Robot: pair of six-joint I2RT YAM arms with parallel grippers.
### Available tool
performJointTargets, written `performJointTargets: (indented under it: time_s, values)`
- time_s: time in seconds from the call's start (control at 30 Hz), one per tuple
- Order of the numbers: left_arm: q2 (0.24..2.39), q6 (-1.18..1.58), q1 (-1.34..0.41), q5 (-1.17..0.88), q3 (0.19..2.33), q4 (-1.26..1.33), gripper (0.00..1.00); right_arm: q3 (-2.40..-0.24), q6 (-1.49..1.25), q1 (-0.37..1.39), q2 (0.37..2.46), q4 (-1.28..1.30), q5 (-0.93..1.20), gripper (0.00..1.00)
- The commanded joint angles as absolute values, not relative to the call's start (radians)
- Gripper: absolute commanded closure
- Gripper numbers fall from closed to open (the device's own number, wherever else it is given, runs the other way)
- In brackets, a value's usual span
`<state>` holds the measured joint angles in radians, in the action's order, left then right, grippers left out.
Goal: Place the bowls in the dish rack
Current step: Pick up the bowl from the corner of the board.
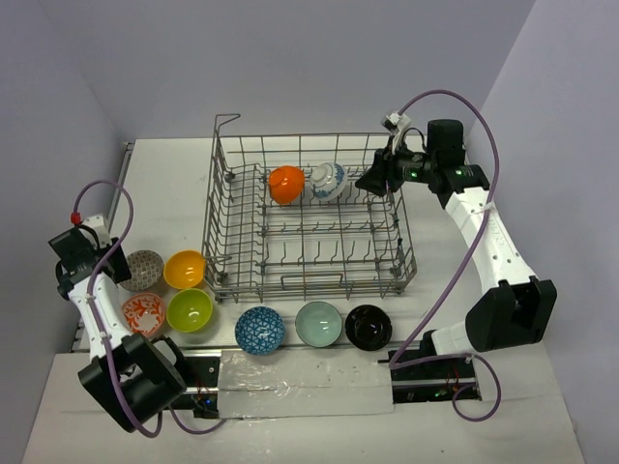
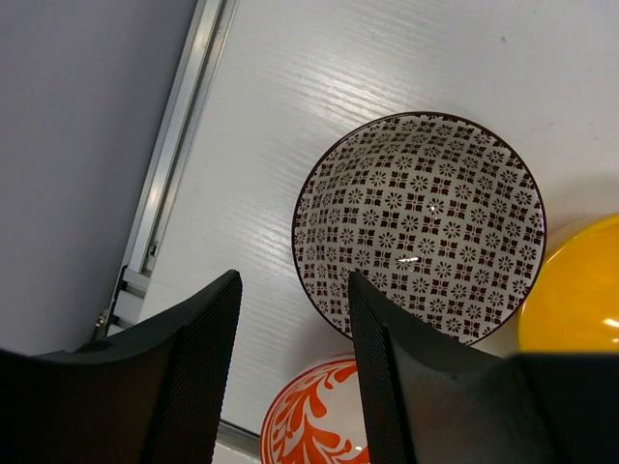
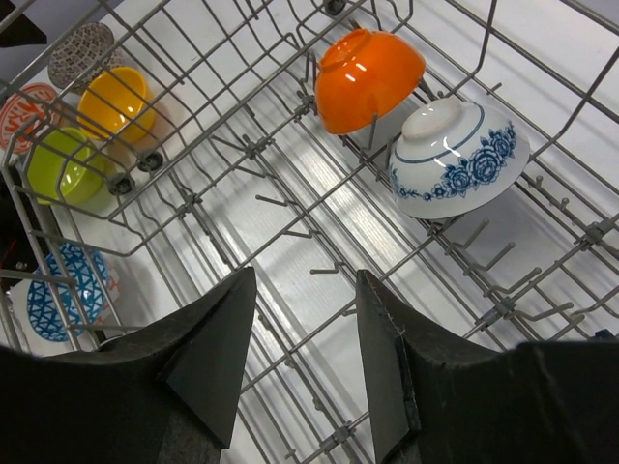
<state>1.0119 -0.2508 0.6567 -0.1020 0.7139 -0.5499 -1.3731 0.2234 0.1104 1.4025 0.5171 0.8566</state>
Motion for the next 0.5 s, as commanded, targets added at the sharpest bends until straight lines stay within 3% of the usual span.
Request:
performJointTargets:
  time_s: [0.0, 0.47]
  values:
    - [1.026, -0.281, 0.670, -0.152, 0.703, -0.483, 0.46, -1.379, 0.239, 0.098, 1.408, 0.523, 0.857, 0.46]
    - [1.135, -0.307, 0.684, -0.199, 0.690, -0.442, 0.50, -1.373, 0.249, 0.083, 1.420, 0.525, 0.853, 0.46]
